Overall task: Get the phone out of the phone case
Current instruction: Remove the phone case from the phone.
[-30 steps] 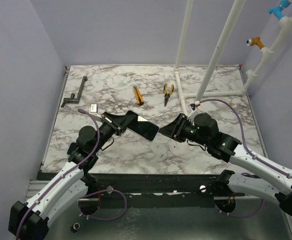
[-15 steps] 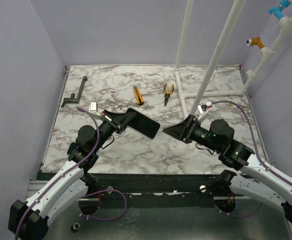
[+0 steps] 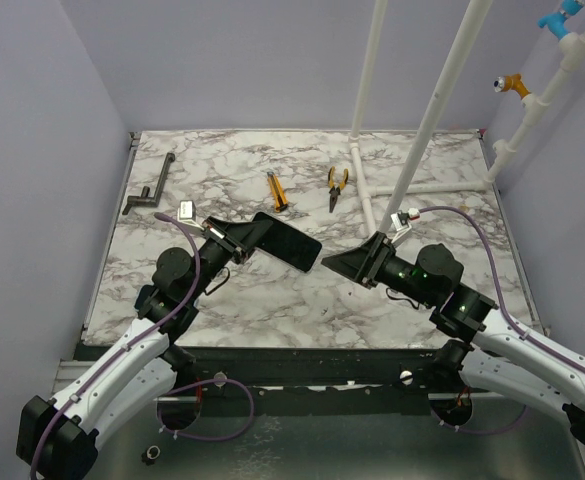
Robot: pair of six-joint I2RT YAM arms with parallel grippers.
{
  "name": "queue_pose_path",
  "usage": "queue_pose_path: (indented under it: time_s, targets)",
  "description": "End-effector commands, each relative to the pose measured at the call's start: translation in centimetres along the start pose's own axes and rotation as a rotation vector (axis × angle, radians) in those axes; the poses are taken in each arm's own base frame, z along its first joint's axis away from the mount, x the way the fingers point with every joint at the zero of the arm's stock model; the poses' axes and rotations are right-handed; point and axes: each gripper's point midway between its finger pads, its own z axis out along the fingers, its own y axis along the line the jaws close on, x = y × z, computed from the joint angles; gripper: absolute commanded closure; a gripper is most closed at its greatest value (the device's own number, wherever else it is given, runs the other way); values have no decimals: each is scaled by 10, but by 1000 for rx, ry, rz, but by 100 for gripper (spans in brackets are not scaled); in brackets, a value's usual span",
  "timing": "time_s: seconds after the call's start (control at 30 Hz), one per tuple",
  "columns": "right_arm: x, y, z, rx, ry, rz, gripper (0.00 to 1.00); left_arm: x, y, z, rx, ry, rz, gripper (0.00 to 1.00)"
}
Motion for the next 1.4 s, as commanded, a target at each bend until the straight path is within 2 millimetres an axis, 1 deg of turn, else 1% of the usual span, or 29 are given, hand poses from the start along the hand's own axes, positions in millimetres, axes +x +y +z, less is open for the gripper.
queue_pose_path:
  time_s: [0.0, 0.4, 0.73, 1.23, 1.27, 1.37]
  targets:
    - [-10, 1, -1, -8, -65, 26, 45, -8, -44, 0, 124, -26, -19, 100]
    - [-14, -3, 3, 11, -88, 43, 45, -6, -45, 1, 127, -10, -21, 100]
    - [-11, -16, 6, 61, -87, 78, 48, -4, -46, 0, 132, -1, -32, 100]
    - [-9, -19, 10, 80, -78, 84, 48, 0, -47, 1, 137, 21, -36, 100]
    - [-14, -21, 10, 88, -104, 86, 48, 0, -47, 0, 138, 22, -35, 100]
    - [-16, -19, 9, 79, -114, 84, 48, 0, -48, 0, 142, 25, -36, 100]
